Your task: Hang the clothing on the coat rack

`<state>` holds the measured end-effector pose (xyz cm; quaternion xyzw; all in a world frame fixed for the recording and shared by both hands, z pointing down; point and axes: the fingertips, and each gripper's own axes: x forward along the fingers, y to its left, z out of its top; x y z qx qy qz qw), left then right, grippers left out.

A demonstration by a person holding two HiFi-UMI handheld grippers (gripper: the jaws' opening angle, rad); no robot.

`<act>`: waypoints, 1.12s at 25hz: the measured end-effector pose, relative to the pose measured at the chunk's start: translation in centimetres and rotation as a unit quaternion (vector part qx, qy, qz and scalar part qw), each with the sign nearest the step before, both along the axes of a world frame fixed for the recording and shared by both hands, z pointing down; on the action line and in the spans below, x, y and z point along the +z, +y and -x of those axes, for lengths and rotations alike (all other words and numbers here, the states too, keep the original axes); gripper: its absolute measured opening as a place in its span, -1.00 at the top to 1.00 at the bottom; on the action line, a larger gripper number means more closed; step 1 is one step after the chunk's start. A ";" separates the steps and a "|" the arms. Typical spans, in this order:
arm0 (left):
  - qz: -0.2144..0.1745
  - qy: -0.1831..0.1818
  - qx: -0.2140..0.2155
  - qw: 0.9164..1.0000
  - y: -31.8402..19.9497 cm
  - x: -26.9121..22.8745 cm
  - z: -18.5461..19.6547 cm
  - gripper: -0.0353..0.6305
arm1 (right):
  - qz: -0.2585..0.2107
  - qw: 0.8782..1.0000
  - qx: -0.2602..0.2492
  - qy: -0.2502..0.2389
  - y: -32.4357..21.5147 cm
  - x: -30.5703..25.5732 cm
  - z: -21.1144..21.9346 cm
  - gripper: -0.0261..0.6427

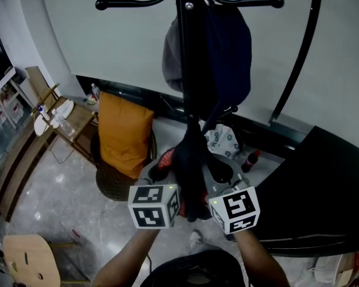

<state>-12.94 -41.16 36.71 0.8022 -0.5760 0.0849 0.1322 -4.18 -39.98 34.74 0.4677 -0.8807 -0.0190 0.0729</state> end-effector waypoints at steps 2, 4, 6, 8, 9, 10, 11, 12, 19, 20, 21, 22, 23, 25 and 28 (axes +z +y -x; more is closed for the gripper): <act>0.000 0.003 0.000 1.000 -0.5 -0.1 0.0 0.83 | 0.000 1.000 -0.001 0.000 -0.4 0.1 0.1 0.84; -0.002 0.002 0.001 1.000 -0.9 0.0 -0.1 0.83 | 0.000 1.000 -0.003 0.001 -0.8 0.2 0.3 0.84; -0.004 0.001 0.003 1.000 -1.2 0.0 -0.2 0.83 | -0.001 1.000 -0.006 0.002 -1.1 0.3 0.4 0.84; -0.005 0.000 0.005 1.000 -1.6 0.0 -0.3 0.83 | -0.001 1.000 -0.007 0.003 -1.4 0.3 0.5 0.84; -0.005 0.001 0.006 1.000 -1.7 0.1 -0.3 0.83 | -0.001 1.000 -0.007 0.003 -1.6 0.4 0.6 0.84; -0.004 0.001 0.007 1.000 -1.9 0.1 -0.3 0.83 | -0.001 1.000 -0.008 0.003 -1.7 0.4 0.6 0.84; -0.003 0.002 0.007 1.000 -2.0 0.2 -0.3 0.83 | 0.000 1.000 -0.008 0.003 -1.9 0.5 0.7 0.84; -0.002 0.003 0.007 1.000 -2.1 0.2 -0.3 0.83 | 0.002 1.000 -0.008 0.003 -2.0 0.6 0.7 0.84; 0.000 0.005 0.004 1.000 -2.6 0.5 -0.2 0.83 | 0.009 1.000 -0.006 0.003 -2.7 1.0 0.8 0.84; 0.001 0.005 0.004 1.000 -2.7 0.6 -0.1 0.83 | 0.010 1.000 -0.006 0.002 -2.8 1.1 0.8 0.84; 0.001 0.005 0.003 1.000 -2.7 0.6 -0.1 0.83 | 0.010 1.000 -0.006 0.002 -2.9 1.1 0.8 0.84; 0.001 0.005 0.002 1.000 -2.8 0.7 0.0 0.83 | 0.010 1.000 -0.006 0.001 -3.0 1.1 0.8 0.84; 0.001 0.004 0.002 1.000 -2.8 0.7 0.0 0.83 | 0.010 1.000 -0.006 0.001 -3.1 1.2 0.8 0.84; 0.002 0.003 0.000 1.000 -2.9 0.8 0.2 0.83 | 0.012 1.000 -0.007 0.000 -3.3 1.4 1.0 0.84; 0.004 0.002 -0.003 1.000 -3.0 1.0 0.3 0.83 | 0.016 1.000 -0.008 -0.001 -3.6 1.7 1.0 0.84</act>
